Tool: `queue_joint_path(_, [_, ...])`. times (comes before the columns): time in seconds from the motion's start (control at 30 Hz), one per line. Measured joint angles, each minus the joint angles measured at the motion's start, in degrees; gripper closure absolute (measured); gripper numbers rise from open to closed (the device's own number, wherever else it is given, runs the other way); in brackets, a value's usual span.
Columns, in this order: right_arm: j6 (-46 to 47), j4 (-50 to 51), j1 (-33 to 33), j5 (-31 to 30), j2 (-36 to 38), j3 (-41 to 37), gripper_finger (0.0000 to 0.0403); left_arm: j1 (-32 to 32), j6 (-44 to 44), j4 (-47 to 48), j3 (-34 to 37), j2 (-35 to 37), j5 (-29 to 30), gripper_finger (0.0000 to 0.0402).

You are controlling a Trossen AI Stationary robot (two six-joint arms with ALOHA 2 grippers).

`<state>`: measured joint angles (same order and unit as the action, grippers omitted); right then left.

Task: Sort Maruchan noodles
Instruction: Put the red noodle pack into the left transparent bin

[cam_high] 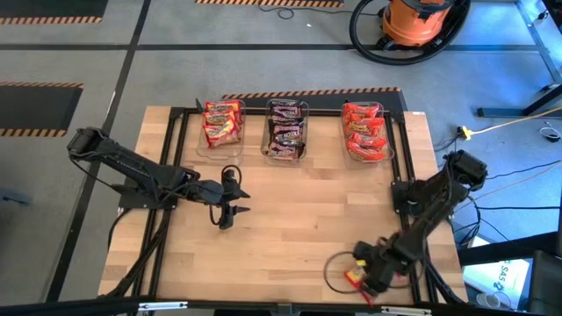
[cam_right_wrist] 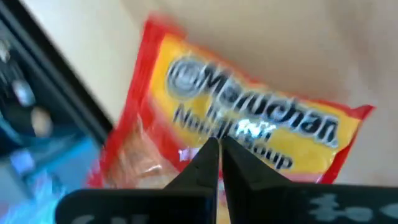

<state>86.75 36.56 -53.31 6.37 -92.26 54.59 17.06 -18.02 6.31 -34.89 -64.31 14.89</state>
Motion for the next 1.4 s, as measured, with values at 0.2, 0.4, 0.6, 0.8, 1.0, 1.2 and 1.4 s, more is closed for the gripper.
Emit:
queue_joint_path(0.2, [-7.7,-1.1,8.1,-7.4,-0.3,0.0,0.0398,0.0,0.0,-0.1,0.0,0.0,1.1,0.0209])
queue_joint_path(0.4, [-18.5,-4.4,15.1,-6.4,-4.7,0.0,0.0397,0.0,0.4,-0.8,0.0,0.0,0.6,0.0209])
queue_joint_path(0.6, [-32.0,-13.4,20.9,-13.4,-7.6,0.2,0.0397,0.0,0.1,-1.1,0.0,-1.6,-0.4,0.0209])
queue_joint_path(0.8, [-42.0,-18.1,26.1,-26.6,-7.9,-0.1,0.0397,-0.3,0.5,-8.4,0.0,-4.5,-0.2,0.0209])
queue_joint_path(1.0, [-49.6,-21.2,32.0,-36.1,-8.5,-0.1,0.0397,0.4,2.0,-17.0,-0.1,-11.7,0.2,0.0209])
queue_joint_path(1.2, [-60.0,-27.0,36.7,-39.2,-8.8,0.0,0.0397,0.3,2.0,-24.0,0.0,-19.2,0.7,0.0209])
queue_joint_path(1.4, [-62.8,-20.6,32.6,-36.4,0.0,0.4,0.0397,0.3,2.1,-35.0,0.0,-25.2,-1.3,0.0209])
